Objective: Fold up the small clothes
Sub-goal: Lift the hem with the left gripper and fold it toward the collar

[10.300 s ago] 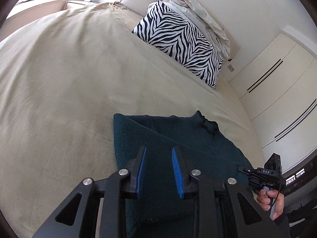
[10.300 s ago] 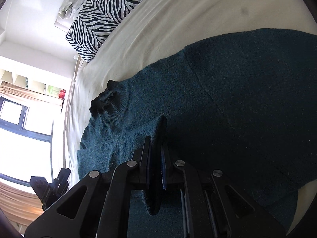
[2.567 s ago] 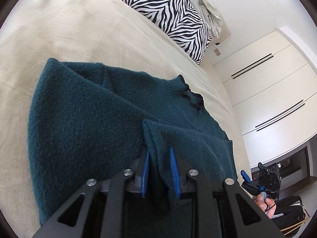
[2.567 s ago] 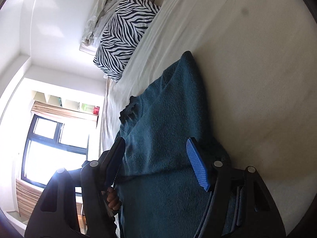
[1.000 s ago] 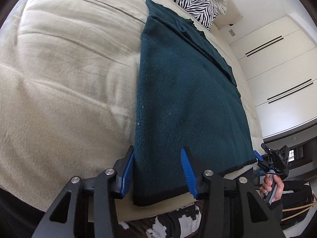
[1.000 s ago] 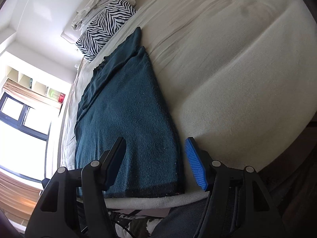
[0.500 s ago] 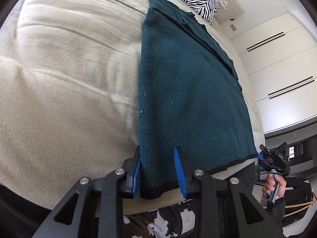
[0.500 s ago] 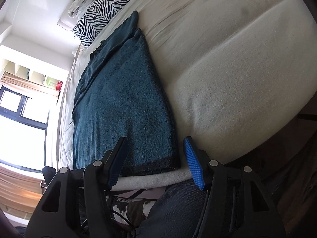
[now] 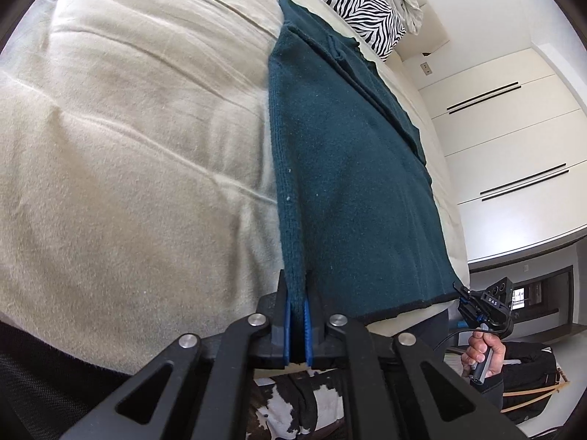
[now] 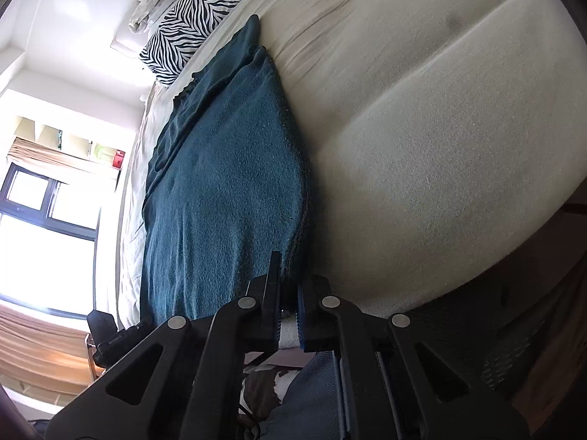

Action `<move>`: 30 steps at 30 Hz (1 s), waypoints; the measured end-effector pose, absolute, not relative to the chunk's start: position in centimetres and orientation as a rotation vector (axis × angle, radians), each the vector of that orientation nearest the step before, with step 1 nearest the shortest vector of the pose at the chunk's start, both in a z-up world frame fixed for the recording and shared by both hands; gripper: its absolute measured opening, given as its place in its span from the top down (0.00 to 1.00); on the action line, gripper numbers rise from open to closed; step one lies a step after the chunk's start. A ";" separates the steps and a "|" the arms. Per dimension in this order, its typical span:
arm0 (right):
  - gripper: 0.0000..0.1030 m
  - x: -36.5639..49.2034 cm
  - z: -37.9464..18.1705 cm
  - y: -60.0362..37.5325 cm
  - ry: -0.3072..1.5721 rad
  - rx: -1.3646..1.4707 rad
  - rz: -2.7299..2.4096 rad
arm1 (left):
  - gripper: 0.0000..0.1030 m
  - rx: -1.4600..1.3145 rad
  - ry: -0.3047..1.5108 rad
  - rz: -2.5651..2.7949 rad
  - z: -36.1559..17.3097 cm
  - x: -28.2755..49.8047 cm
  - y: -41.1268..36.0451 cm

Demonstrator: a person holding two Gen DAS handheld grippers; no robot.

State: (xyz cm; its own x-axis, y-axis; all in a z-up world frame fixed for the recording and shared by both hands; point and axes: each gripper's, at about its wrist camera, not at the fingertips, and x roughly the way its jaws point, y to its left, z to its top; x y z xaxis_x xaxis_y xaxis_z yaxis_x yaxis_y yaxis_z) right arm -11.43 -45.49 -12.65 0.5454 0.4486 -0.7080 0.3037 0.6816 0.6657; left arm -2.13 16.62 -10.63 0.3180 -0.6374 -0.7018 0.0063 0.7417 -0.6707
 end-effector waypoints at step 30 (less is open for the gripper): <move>0.95 4.4 -3.1 -47.4 0.696 0.940 0.206 | 0.94 -0.949 0.874 -0.579 -2.6 10.9 18.6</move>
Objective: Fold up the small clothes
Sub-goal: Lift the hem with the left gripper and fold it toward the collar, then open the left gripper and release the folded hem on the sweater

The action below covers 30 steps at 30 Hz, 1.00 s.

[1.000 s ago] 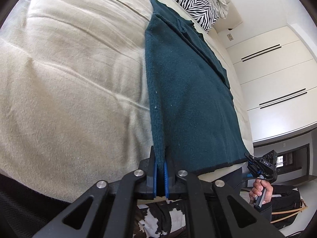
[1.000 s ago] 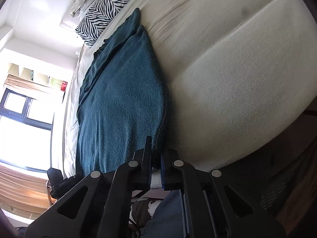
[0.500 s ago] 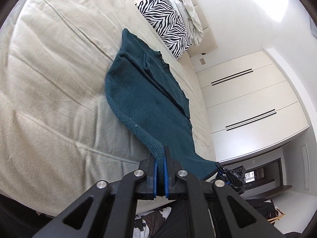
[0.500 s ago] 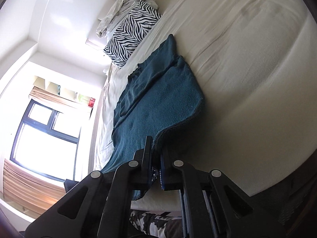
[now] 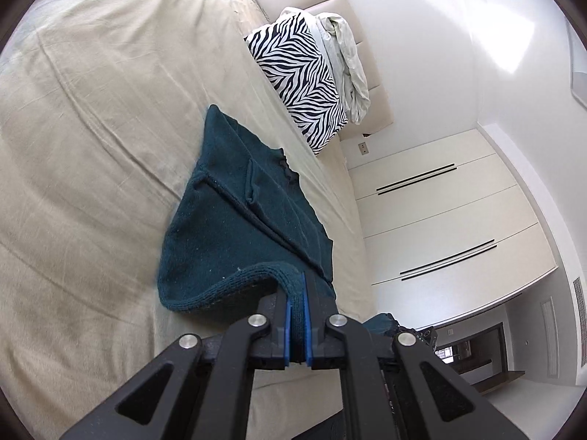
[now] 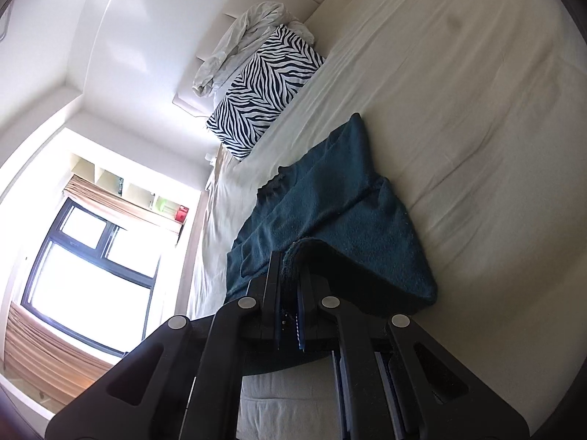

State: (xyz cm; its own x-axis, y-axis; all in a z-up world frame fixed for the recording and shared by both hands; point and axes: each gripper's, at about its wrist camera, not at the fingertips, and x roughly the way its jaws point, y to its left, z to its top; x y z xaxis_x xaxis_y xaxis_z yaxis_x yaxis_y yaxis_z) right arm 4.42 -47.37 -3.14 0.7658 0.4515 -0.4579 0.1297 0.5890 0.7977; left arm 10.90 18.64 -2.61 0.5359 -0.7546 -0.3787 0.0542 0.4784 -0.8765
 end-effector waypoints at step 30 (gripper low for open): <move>0.89 34.7 -14.0 -50.4 0.872 0.897 -0.076 | 0.45 -0.891 0.959 -0.339 -10.4 36.7 15.2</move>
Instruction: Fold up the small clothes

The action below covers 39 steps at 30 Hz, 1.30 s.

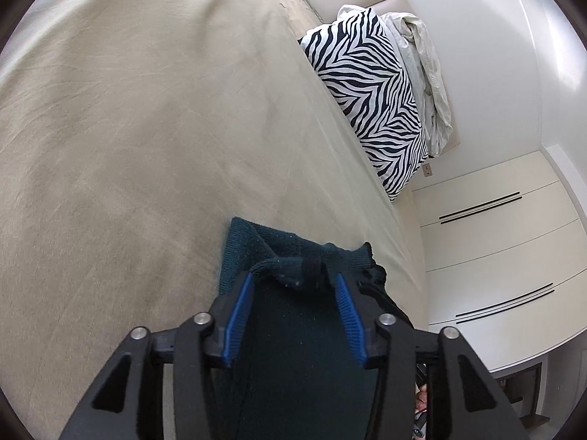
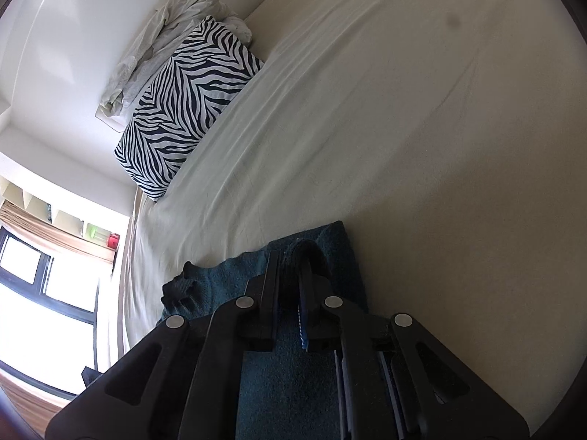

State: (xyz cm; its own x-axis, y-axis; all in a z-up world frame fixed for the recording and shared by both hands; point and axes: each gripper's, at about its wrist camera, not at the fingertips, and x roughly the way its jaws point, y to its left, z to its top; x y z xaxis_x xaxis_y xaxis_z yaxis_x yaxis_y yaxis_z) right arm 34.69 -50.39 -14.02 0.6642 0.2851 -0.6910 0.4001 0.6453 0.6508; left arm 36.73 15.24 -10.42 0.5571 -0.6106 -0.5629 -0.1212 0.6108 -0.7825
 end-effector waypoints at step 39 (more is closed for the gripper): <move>0.63 17.7 -11.4 -46.1 0.935 0.516 0.024 | 0.74 -0.547 0.929 -0.317 -9.8 23.9 12.5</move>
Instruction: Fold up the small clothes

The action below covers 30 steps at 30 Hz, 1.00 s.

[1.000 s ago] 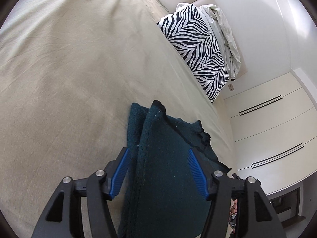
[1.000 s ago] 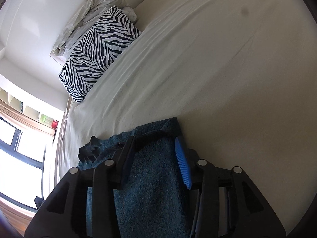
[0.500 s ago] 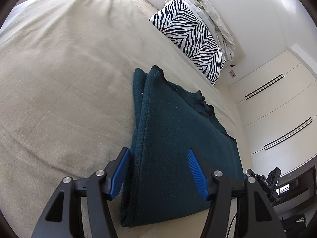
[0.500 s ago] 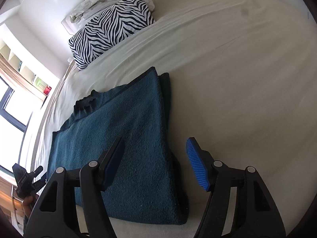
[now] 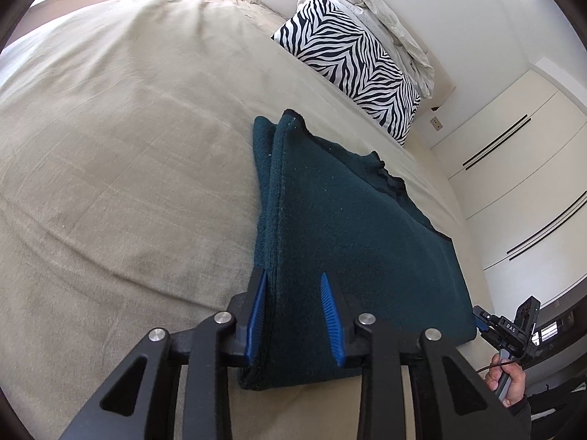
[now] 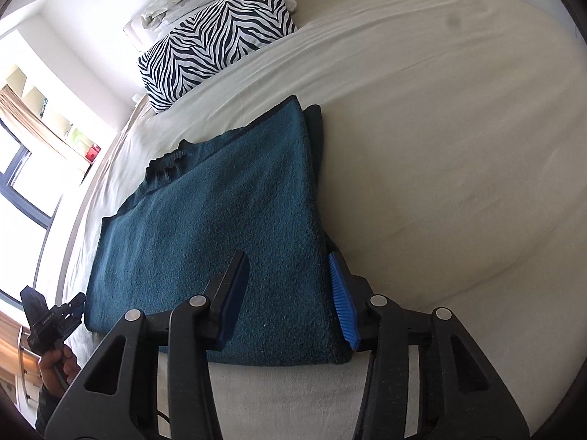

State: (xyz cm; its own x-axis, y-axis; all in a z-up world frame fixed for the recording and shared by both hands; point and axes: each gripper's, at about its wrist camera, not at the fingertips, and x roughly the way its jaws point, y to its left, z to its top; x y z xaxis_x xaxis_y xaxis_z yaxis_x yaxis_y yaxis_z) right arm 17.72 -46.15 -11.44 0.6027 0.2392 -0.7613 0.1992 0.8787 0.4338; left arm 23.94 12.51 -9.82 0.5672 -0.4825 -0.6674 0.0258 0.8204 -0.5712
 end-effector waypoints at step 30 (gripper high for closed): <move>0.95 15.4 -12.4 -47.7 0.953 0.586 -0.013 | 0.93 -0.489 0.941 -0.306 -10.8 22.6 13.3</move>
